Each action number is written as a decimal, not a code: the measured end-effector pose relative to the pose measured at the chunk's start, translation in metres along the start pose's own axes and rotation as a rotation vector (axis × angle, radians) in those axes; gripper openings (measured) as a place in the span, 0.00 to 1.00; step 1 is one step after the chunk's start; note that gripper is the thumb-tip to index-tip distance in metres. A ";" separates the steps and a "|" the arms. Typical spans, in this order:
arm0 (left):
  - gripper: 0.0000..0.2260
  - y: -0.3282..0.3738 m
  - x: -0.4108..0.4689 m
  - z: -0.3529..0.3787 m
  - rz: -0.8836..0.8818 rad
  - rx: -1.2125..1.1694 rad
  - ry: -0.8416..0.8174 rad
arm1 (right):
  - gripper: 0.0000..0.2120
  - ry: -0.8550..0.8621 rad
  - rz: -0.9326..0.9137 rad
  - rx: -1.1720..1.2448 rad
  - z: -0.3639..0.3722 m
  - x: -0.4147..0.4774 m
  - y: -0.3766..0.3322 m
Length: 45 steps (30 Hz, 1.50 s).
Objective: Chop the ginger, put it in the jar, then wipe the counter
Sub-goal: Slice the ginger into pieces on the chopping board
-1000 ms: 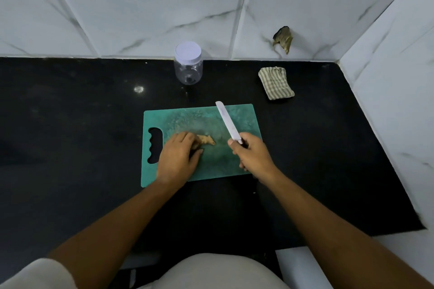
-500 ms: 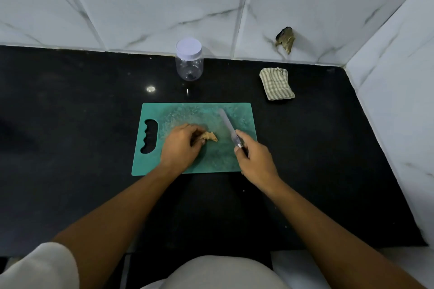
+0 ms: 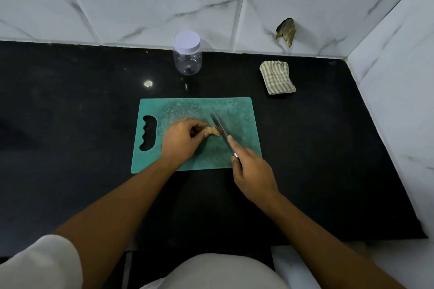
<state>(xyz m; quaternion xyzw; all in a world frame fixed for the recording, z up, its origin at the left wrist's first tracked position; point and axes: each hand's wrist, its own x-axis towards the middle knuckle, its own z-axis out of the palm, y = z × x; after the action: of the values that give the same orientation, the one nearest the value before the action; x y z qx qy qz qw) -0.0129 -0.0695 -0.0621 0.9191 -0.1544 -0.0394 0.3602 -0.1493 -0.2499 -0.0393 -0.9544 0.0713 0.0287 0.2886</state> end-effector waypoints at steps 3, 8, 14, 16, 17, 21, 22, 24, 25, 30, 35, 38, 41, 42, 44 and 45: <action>0.11 0.000 0.000 0.001 -0.003 0.003 0.010 | 0.27 0.004 -0.006 -0.001 0.002 0.001 0.002; 0.12 -0.002 -0.001 0.002 0.023 0.023 0.013 | 0.27 0.001 -0.016 -0.007 0.004 0.000 0.004; 0.12 -0.002 -0.001 0.003 0.023 0.025 0.009 | 0.28 0.006 -0.036 -0.011 0.004 -0.003 0.005; 0.11 -0.002 -0.001 0.003 0.018 0.021 0.009 | 0.28 0.005 -0.040 -0.019 0.004 -0.003 0.005; 0.11 -0.003 -0.001 0.003 0.014 0.018 0.010 | 0.28 0.005 -0.040 -0.020 0.005 -0.003 0.005; 0.12 -0.002 -0.001 0.002 0.003 -0.015 0.016 | 0.28 0.006 -0.057 -0.014 0.004 -0.003 0.007; 0.12 -0.002 -0.002 0.002 -0.003 -0.028 0.017 | 0.28 0.003 -0.061 -0.012 0.003 -0.003 0.007; 0.11 -0.002 -0.002 0.001 -0.018 -0.056 0.013 | 0.28 0.002 -0.063 -0.007 0.003 -0.003 0.008; 0.10 -0.002 -0.001 0.001 -0.021 -0.065 0.010 | 0.28 0.003 -0.065 -0.003 0.003 -0.003 0.008; 0.09 -0.001 -0.002 0.000 0.005 -0.044 0.013 | 0.27 0.017 -0.083 0.027 0.002 -0.003 0.012; 0.09 -0.004 0.001 0.000 0.000 -0.048 -0.023 | 0.28 0.027 -0.088 0.056 0.002 -0.005 0.014; 0.09 -0.005 0.002 -0.001 0.012 -0.038 -0.020 | 0.28 0.024 -0.093 0.054 0.002 -0.005 0.015; 0.09 -0.005 0.001 -0.001 0.013 -0.033 -0.019 | 0.28 0.016 -0.092 0.044 0.003 -0.005 0.015; 0.09 -0.006 0.001 -0.001 0.014 -0.035 -0.018 | 0.29 0.015 -0.095 0.036 0.003 -0.005 0.015; 0.09 -0.006 0.001 0.000 0.015 -0.043 -0.015 | 0.29 0.012 -0.098 0.023 0.004 -0.006 0.015; 0.09 -0.006 0.001 0.000 0.018 -0.043 -0.013 | 0.29 0.006 -0.097 0.016 0.005 -0.007 0.016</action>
<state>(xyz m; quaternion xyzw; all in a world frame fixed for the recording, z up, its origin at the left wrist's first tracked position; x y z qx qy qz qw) -0.0103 -0.0655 -0.0659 0.9095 -0.1641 -0.0456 0.3792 -0.1584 -0.2592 -0.0514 -0.9544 0.0259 0.0109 0.2972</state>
